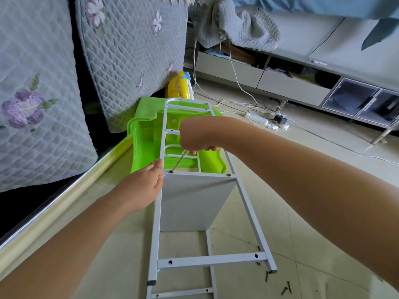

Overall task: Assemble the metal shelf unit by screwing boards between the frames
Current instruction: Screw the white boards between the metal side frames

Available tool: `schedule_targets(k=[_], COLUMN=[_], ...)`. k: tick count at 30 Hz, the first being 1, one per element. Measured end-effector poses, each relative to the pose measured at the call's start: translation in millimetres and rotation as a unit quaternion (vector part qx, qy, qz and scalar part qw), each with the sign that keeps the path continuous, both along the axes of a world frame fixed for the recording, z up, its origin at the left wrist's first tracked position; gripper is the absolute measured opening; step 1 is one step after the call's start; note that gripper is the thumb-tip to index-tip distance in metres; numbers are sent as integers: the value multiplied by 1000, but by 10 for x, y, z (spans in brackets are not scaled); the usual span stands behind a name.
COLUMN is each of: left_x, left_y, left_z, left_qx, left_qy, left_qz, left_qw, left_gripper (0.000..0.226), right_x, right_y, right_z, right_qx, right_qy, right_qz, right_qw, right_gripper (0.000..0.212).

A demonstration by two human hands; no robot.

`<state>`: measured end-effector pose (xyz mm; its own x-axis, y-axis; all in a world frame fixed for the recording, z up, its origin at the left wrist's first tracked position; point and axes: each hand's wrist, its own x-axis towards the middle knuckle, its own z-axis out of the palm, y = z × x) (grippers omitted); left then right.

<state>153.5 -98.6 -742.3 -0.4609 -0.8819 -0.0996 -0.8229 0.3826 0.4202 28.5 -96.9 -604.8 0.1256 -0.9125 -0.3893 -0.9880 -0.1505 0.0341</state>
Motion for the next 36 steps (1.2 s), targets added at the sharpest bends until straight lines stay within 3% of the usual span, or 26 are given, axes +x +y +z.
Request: schedule_targets(k=[4,7,9,12,15,17,22,27,32,36], left_x=[-1,-14,-67,-329,-790,-1147,-1742,-1947,-1985,-1947], left_y=[49,46,59,141,241,260,183,196,200,164], left_z=[61,98,161,202,196,222,190,86,100,140], left_qx=[1,-10,-63,-141,-124,-84,-50,-52,-46,-26], left_qy=[-21,-67,-95,-77,-85,-79,-104,-121,-144,-129], left_qz=[-4,15,-1,-73,-83,-65,16,110,117,129], left_qw=[1000,998,993,984,985,991,993,985,982,983], left_gripper=[50,50,50,75,55,50,57,73,35,18], right_x=[-171,-531,-908,-1504,-2000,-2214,-2278,-2095,-2016,-2017], right_y=[96,212,299,542,809,985,1491,1822,1904,1953], right_z=[30,20,-77,-425,-997,-1461,-2595,-3264,-3484,-3574], right_qx=[-22,-85,-129,-180,-165,-135,-76,7,69,64], right_qy=[-10,-70,-124,-168,-197,-211,-220,-175,-116,-42], right_qz=[-37,-122,-206,-316,-433,-467,-445,-339,-280,-239], right_qw=[999,986,962,916,864,848,865,924,950,968], right_gripper=[28,31,31,30,29,29,23,16,2,23])
